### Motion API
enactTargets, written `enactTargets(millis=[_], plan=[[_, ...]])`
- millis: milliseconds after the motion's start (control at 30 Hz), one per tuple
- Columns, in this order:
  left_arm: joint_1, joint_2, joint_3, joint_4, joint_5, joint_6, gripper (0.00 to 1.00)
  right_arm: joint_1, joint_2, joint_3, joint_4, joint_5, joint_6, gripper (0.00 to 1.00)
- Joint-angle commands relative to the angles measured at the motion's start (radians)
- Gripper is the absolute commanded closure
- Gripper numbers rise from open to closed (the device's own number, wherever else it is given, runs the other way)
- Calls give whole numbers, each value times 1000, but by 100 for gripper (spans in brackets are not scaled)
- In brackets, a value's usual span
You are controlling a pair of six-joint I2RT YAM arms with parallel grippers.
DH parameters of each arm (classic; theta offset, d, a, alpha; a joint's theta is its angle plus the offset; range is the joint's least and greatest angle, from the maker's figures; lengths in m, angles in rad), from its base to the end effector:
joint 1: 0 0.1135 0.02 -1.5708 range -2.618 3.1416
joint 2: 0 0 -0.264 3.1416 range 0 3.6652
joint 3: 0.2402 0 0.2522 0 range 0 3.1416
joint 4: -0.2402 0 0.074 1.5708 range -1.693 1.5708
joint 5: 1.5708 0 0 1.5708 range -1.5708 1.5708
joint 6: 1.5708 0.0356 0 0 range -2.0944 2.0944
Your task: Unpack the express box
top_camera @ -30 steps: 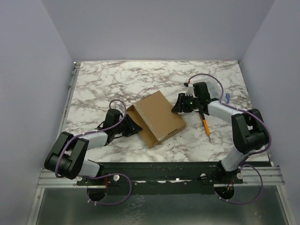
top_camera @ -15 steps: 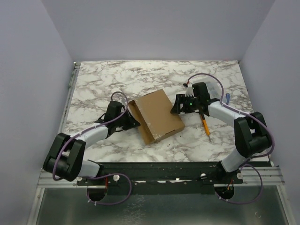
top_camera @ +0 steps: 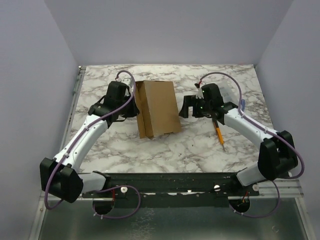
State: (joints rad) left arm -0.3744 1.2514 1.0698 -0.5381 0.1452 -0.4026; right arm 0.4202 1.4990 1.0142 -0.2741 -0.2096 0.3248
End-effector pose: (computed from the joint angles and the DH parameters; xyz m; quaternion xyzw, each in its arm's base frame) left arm 0.2504 -0.1039 0.3069 0.0171 0.9087 -0.2171 0.3560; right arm 0.2934 0.1392 0.2409 -0.0848 0.9107 0.2324 0.3308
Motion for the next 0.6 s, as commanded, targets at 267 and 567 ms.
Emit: enactTargets(millis=[267,567], plan=[[5,11,271,-341,-168,192,100,340,30,265,117,15,194,0],[4,42,420,-443,-222,243,100,435,216,498,36,203,252,0]])
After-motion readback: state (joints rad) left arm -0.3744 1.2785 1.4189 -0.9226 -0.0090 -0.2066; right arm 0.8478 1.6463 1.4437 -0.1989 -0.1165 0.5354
